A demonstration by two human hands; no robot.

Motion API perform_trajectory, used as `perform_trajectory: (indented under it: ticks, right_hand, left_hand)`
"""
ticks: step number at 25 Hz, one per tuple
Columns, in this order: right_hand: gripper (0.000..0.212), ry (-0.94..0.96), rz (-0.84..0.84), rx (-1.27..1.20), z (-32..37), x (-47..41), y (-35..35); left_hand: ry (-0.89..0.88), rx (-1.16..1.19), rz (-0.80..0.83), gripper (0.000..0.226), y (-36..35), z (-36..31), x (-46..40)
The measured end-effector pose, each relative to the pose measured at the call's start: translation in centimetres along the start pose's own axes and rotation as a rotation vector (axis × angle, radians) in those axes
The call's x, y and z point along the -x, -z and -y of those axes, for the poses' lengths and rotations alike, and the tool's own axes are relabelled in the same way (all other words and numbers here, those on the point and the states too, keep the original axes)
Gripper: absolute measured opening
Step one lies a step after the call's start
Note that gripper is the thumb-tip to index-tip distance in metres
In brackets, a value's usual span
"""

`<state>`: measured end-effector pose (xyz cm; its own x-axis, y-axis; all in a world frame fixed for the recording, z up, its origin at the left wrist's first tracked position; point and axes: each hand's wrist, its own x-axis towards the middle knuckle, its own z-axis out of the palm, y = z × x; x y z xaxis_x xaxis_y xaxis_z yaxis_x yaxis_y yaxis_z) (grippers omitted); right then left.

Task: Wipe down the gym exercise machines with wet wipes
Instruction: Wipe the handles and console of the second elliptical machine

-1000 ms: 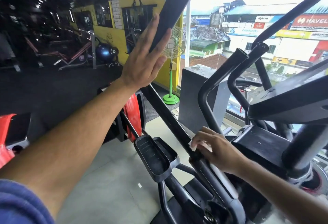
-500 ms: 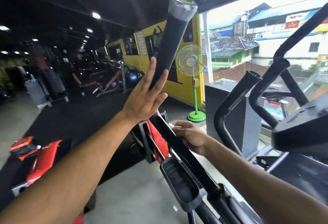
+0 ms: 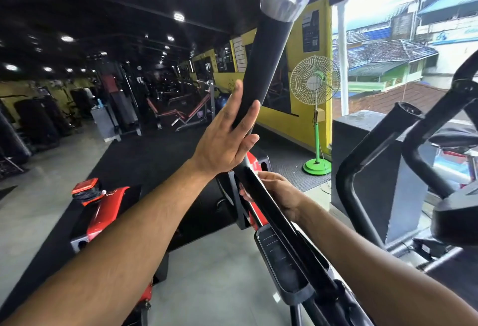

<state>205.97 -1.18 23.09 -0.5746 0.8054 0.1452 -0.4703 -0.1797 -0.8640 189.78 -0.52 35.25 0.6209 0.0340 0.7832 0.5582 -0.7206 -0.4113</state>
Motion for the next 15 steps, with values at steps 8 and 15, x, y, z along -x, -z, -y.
perform_trajectory:
  ticks: [8,15]
  right_hand:
    - [0.006,0.186,-0.328,0.536,0.0,4.7,1.1]
    - [0.015,0.446,-0.545,0.711,2.2,1.9,-2.9]
  left_hand:
    - [-0.004,-0.069,0.073,0.065,2.0,-0.1,0.1]
    - [-0.147,-0.255,0.092,0.076,7.6,0.9,-3.6]
